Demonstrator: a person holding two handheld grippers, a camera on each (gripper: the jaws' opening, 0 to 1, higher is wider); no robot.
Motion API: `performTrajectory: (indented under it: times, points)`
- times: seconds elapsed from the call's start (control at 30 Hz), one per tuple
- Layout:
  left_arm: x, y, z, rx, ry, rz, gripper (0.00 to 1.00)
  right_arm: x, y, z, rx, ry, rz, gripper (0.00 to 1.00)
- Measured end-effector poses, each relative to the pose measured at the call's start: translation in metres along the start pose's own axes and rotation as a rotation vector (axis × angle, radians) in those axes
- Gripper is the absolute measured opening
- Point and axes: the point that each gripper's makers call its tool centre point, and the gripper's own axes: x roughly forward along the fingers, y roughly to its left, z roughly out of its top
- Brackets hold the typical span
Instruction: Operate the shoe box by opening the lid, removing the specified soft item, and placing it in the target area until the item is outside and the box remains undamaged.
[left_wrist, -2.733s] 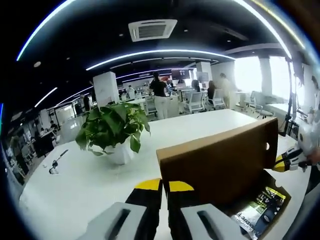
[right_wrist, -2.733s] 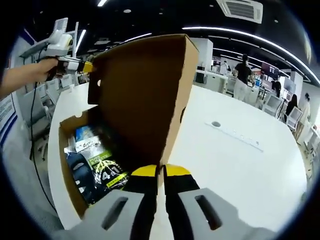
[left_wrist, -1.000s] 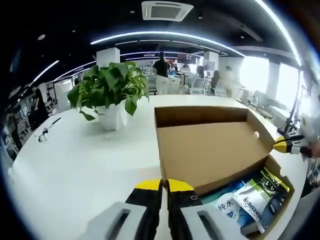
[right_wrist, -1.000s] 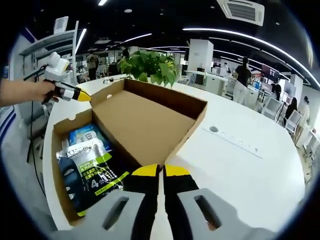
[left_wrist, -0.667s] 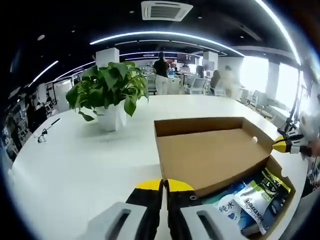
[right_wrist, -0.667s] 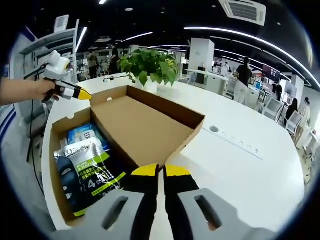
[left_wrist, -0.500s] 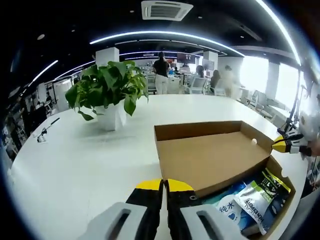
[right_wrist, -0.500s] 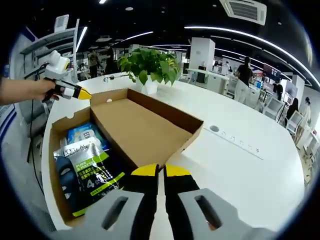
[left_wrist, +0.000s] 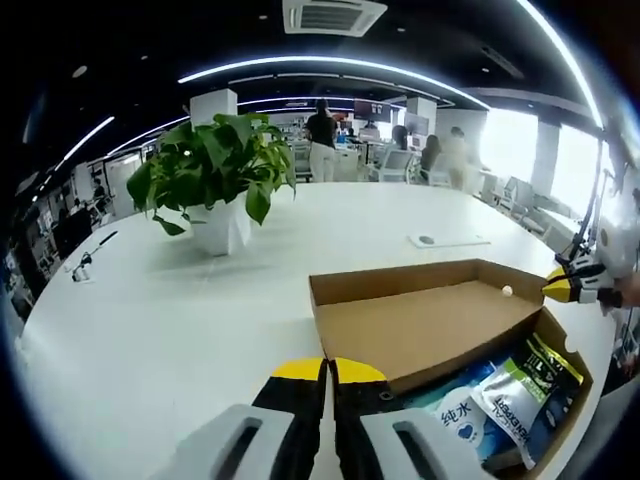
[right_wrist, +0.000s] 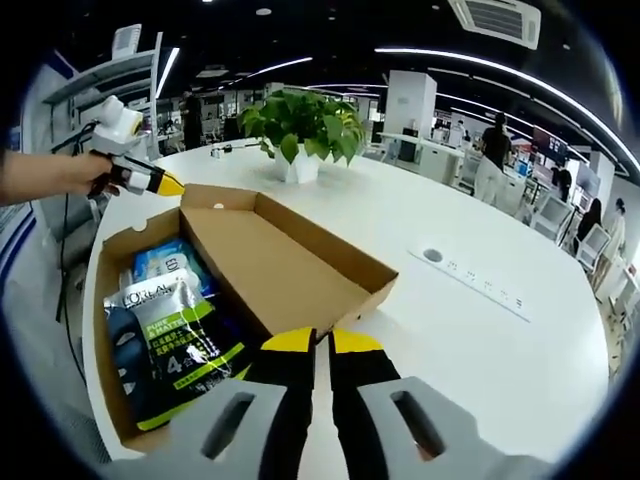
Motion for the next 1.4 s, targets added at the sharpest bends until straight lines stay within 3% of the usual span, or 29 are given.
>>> performTrajectory:
  times: [0.53,0.73,1.1,1.4]
  points:
    - [-0.011,-0.002,0.003,0.003,0.009,0.008,0.06,-0.003,-0.003,0.0,0.006,0.027,-0.001,0.06]
    - [-0.02,-0.008,0.002,0.013,0.019,0.002,0.1,-0.014,0.002,0.001,0.027,0.03,0.023,0.15]
    - [-0.037,-0.033,-0.011,0.014,0.067,-0.052,0.19,-0.034,0.023,-0.01,0.056,0.081,0.096,0.29]
    - [-0.051,-0.066,-0.034,0.016,0.145,-0.145,0.2,-0.047,0.035,-0.012,0.066,0.093,0.122,0.38]
